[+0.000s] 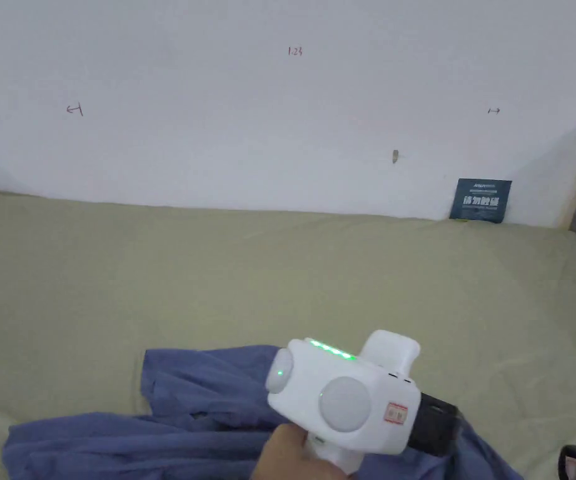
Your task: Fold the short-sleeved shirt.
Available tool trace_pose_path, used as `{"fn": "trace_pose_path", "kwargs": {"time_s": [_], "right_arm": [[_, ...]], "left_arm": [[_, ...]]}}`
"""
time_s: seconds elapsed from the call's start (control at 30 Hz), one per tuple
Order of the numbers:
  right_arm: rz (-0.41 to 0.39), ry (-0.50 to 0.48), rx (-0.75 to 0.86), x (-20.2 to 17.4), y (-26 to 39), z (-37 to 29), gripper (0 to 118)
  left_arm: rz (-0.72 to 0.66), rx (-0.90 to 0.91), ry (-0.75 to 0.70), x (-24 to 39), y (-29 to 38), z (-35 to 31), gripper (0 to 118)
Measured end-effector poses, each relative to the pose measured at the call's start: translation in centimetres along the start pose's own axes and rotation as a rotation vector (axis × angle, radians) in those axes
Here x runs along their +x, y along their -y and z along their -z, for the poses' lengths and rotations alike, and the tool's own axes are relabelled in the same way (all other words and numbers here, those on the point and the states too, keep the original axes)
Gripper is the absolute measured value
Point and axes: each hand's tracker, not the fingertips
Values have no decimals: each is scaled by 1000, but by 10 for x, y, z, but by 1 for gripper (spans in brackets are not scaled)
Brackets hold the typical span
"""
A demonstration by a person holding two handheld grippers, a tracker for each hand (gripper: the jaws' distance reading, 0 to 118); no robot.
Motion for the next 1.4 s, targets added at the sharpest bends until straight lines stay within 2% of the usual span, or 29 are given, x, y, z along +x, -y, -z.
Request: {"fn": "trace_pose_path", "kwargs": {"time_s": [0.03,0.07,0.1,0.17,0.23,0.37,0.47,0.63,0.7,0.83,0.87,0.9,0.93,0.97,1.0,1.03,1.1,1.2,1.4], "right_arm": [[-2,8,4,3,-1,5,2],[-1,22,14,5,-1,9,2],[6,24,22,5,-2,11,2],[15,15,41,3,-4,14,1],[10,4,48,-4,-4,16,1],[-26,-22,30,-20,9,20,1],[-30,-59,-19,-31,26,25,1],[-28,-107,-81,-45,43,39,1],[-34,-113,-91,-48,43,44,1],[-43,-116,-91,-46,35,52,1],[-44,-110,-93,-45,33,54,1],[-41,-108,-93,-43,31,55,1],[-33,-106,-90,-40,30,57,1],[-23,-102,-90,-38,29,58,1],[-17,-104,-94,-35,28,59,1],[-15,-105,-98,-32,28,60,1],[-21,-99,-112,-28,28,60,1],[-43,-84,-125,-22,31,60,1],[-45,-50,-139,-11,29,67,1]], "left_arm": [[14,45,-84,4,3,-30,40],[-5,97,-171,2,7,-55,32],[-27,122,-213,-2,11,-74,32],[-139,219,-327,-8,30,-122,0],[-206,249,-377,-17,52,-161,0],[-296,299,-616,-15,113,-227,0],[-419,288,-637,-9,154,-262,0],[-531,221,-682,-28,194,-280,0],[-578,173,-680,-45,193,-281,0],[-578,117,-688,-107,176,-283,0],[-569,95,-694,-125,169,-281,2],[-547,53,-698,-143,164,-277,14],[-527,39,-685,-165,159,-270,40],[-504,4,-705,-186,156,-261,77],[-490,-56,-650,-208,154,-251,90],[-493,-65,-592,-227,155,-242,93],[-508,-122,-564,-245,152,-223,93],[-560,-226,-605,-275,156,-191,93],[-581,-223,-542,-269,154,-149,92]]}}
